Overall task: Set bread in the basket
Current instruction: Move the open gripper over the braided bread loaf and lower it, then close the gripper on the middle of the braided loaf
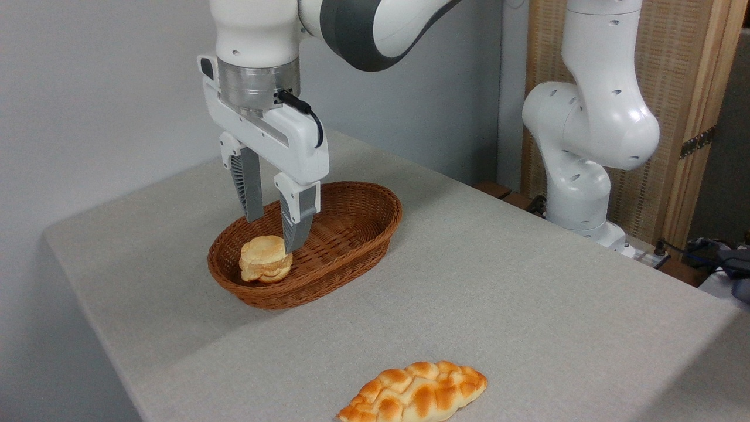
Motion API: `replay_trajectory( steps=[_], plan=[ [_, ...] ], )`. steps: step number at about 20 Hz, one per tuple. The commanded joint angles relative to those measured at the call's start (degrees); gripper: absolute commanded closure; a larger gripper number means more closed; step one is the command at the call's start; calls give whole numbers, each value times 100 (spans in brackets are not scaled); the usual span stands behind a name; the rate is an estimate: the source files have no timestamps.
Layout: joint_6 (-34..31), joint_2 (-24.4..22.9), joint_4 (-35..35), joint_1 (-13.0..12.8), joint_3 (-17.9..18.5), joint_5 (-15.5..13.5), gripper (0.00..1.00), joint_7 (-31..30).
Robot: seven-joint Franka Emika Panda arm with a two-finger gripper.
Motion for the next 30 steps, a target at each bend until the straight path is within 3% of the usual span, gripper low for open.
replay_trajectory(
  steps=[1,4,10,14,16,26,30],
  plan=[
    [-73,14,106,-26,101,97,0,-77],
    [-29,-39,106,-26,416,351,0,150],
    [-20,49,79,-26,1260,360,0,1302],
    [42,321,-8,-26,1901,360,0,2206],
    [59,470,-44,-18,2051,360,0,2611],
    [586,796,-544,-18,2122,378,0,4053],
    [718,902,-571,-18,2122,387,0,4326]
  ],
)
